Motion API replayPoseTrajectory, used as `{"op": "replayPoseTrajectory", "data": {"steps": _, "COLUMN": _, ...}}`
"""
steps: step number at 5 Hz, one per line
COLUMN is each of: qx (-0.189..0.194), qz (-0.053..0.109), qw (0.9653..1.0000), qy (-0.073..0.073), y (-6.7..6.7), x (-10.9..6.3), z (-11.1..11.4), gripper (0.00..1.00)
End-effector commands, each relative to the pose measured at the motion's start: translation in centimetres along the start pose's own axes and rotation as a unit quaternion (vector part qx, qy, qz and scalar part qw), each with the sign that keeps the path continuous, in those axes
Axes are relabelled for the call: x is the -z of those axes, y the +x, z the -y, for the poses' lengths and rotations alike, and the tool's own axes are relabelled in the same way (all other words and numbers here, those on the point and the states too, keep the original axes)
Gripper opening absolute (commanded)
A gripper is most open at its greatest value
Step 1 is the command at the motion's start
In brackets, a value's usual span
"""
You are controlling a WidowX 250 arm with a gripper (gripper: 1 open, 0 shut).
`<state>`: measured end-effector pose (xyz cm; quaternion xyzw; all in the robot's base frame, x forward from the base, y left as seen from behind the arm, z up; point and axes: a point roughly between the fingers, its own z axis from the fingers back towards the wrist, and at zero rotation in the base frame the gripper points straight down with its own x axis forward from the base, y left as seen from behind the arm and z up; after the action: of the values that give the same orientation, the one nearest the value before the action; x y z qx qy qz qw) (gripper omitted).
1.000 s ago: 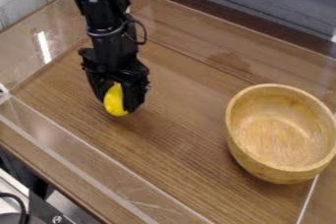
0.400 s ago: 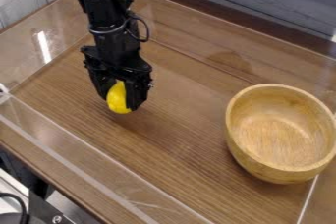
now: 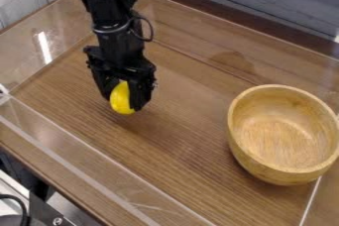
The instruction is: Put the lemon in the brown bowl
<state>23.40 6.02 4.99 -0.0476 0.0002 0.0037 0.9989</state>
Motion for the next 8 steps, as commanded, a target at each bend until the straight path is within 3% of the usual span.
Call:
{"op": "replayPoseTrajectory", "data": {"steps": 1, "qx": 0.006, "qz": 0.041, "qw": 0.9991, "qy": 0.011, "y": 1.3, "x": -2.1, "z": 0.2, "gripper": 0.0}}
{"op": "replayPoseTrajectory", "data": {"steps": 8, "qx": 0.018, "qz": 0.048, "qw": 0.9987, "qy": 0.003, "y": 2.1, "x": -3.0, "z": 2.1, "gripper": 0.0}}
